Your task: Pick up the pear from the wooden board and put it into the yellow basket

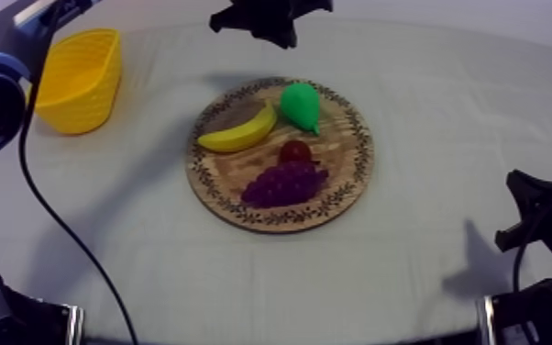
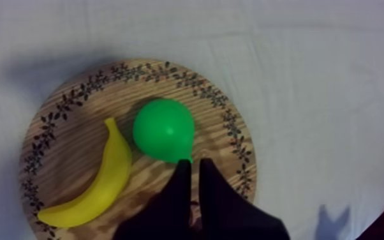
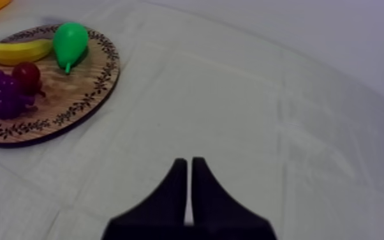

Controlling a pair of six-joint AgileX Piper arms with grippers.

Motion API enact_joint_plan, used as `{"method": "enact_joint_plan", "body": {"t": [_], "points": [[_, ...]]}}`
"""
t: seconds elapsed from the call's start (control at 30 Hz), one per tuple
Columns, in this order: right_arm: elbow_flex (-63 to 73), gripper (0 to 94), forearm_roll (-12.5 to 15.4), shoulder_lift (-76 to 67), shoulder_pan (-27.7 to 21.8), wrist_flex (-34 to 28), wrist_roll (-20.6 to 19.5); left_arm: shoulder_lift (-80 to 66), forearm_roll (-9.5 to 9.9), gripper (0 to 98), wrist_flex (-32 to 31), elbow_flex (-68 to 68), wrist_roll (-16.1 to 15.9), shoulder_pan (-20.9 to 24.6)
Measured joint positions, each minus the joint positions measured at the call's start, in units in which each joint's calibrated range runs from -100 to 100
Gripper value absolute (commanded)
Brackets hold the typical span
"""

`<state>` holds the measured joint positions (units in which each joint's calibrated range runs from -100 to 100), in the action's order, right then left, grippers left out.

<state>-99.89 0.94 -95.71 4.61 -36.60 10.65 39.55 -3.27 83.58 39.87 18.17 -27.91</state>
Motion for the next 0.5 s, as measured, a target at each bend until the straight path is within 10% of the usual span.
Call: {"method": "enact_joint_plan", "body": {"t": [0.5], "points": [[0.0, 0.4, 0.0, 0.0, 0.0, 0.0, 0.1, -0.1, 0.64, 39.3, 0.0, -0.8, 4.8, -0.7]]}}
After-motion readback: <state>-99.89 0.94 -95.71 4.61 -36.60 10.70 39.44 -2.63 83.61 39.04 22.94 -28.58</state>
